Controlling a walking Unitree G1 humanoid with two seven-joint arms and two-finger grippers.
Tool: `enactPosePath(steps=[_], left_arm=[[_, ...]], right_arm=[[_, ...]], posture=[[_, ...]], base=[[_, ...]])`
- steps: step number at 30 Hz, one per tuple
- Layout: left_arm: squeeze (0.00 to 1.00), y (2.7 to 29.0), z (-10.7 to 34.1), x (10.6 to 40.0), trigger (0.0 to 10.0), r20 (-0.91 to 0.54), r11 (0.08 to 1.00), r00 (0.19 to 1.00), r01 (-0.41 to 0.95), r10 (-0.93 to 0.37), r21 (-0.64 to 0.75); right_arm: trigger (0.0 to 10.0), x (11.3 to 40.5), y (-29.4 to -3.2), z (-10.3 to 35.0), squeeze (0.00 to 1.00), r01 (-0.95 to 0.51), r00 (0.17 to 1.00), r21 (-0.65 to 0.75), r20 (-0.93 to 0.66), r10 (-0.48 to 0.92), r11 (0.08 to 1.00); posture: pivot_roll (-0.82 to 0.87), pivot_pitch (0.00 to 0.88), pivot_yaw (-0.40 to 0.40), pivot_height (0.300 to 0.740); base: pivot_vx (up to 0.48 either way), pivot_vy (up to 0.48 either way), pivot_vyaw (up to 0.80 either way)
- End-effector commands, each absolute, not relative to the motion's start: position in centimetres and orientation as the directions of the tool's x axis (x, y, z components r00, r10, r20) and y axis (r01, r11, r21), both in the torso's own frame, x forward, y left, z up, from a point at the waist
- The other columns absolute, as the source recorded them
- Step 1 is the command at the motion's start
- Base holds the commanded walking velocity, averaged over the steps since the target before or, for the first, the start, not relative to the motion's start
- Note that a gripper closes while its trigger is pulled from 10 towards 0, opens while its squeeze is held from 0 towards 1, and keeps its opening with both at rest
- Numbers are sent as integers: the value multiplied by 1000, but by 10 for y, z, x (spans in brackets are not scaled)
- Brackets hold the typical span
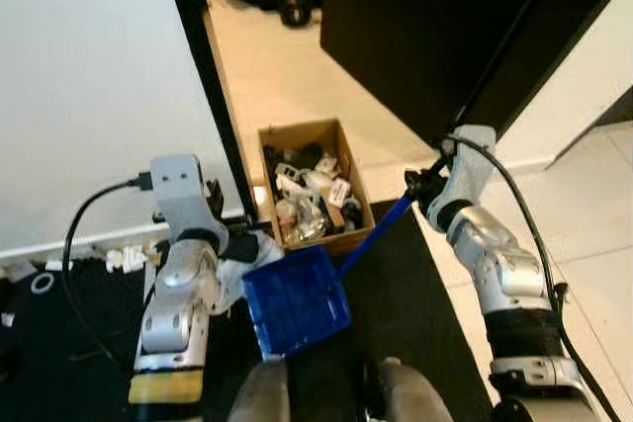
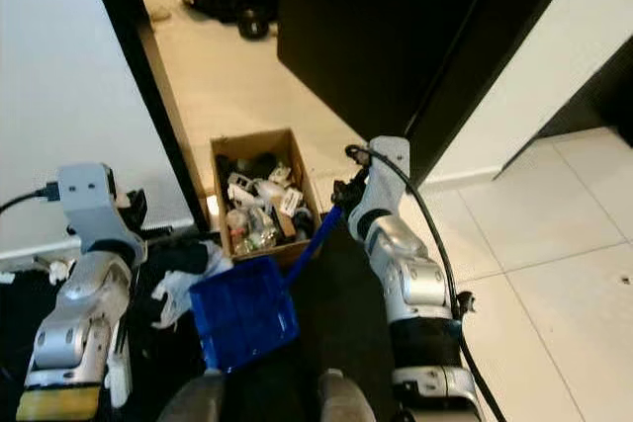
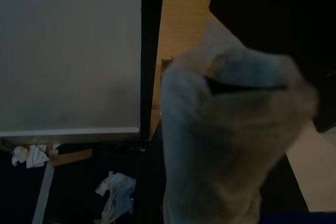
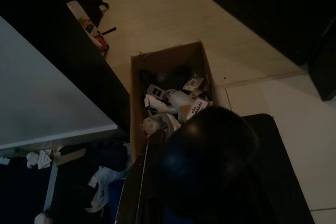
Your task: Sweep floor
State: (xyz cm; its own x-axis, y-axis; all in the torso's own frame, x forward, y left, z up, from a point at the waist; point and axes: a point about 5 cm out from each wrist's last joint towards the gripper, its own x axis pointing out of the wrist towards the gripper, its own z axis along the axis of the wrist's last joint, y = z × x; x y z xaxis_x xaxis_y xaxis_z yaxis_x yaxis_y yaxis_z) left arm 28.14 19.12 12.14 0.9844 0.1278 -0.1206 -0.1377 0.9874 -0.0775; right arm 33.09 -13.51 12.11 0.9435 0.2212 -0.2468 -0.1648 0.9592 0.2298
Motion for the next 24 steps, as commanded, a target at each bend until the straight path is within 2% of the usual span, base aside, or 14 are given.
enactPosePath(steps=[1,7,13,19,21,24], left_arm=[[0,195,117,279,10000,-139,985,978,-162,153,-56],[0,195,117,279,10000,-136,985,979,-162,154,-55],[0,201,122,279,10000,-101,988,985,-145,139,-45],[0,219,125,276,10000,-72,998,995,-62,63,17],[0,227,122,268,10000,-65,999,998,15,-11,52],[0,233,120,263,10000,-56,997,997,58,-55,58]], right_arm=[[10000,330,-133,122,0,-174,943,251,-237,235,952],[10000,329,-133,123,0,-194,943,235,-223,247,952],[10000,329,-135,125,0,-200,951,159,-207,231,967],[10000,331,-141,122,0,-127,966,98,-215,146,987],[10000,332,-147,116,0,-56,968,92,-238,77,994],[10000,333,-150,111,0,-20,965,96,-260,44,995]], posture=[[53,122,-19,740],[53,124,-18,740],[57,134,-12,740],[64,156,-1,740],[68,184,4,740],[69,197,6,740]], base=[[0,0,0],[0,0,0],[0,0,0],[0,0,0],[0,0,0],[0,0,0]])
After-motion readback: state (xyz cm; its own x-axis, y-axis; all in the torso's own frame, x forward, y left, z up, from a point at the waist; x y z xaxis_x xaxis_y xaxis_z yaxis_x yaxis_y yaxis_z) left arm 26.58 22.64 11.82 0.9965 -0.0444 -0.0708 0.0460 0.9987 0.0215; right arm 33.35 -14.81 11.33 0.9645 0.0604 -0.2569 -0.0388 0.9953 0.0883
